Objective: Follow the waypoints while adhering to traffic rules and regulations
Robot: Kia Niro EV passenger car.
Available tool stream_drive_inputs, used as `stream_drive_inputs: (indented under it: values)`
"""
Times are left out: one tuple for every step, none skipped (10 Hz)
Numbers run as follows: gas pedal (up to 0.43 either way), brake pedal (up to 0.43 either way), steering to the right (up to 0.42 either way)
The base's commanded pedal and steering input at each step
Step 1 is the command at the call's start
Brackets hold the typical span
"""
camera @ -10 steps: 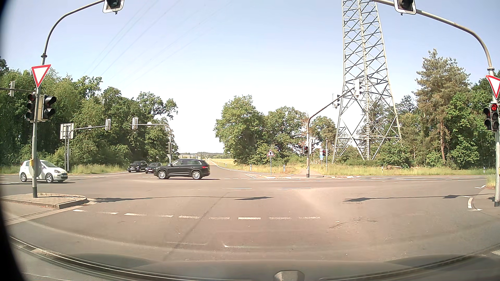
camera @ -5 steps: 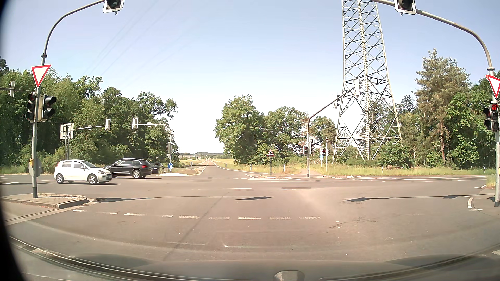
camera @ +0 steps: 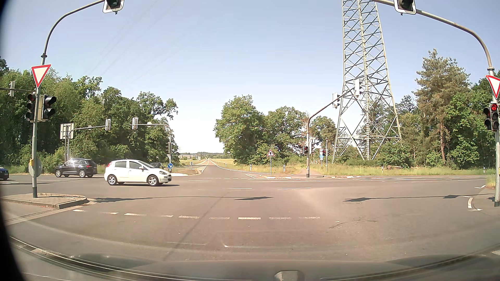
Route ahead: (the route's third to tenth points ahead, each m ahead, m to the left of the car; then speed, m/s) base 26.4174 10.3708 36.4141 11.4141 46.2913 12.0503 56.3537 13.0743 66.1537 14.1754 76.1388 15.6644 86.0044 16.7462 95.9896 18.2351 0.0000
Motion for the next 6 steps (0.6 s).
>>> stream_drive_inputs:
  values:
    - [0.000, 0.311, -0.026]
    - [0.000, 0.305, -0.026]
    - [0.000, 0.311, -0.026]
    - [0.000, 0.311, -0.026]
    - [0.000, 0.305, -0.026]
    - [0.000, 0.305, -0.026]
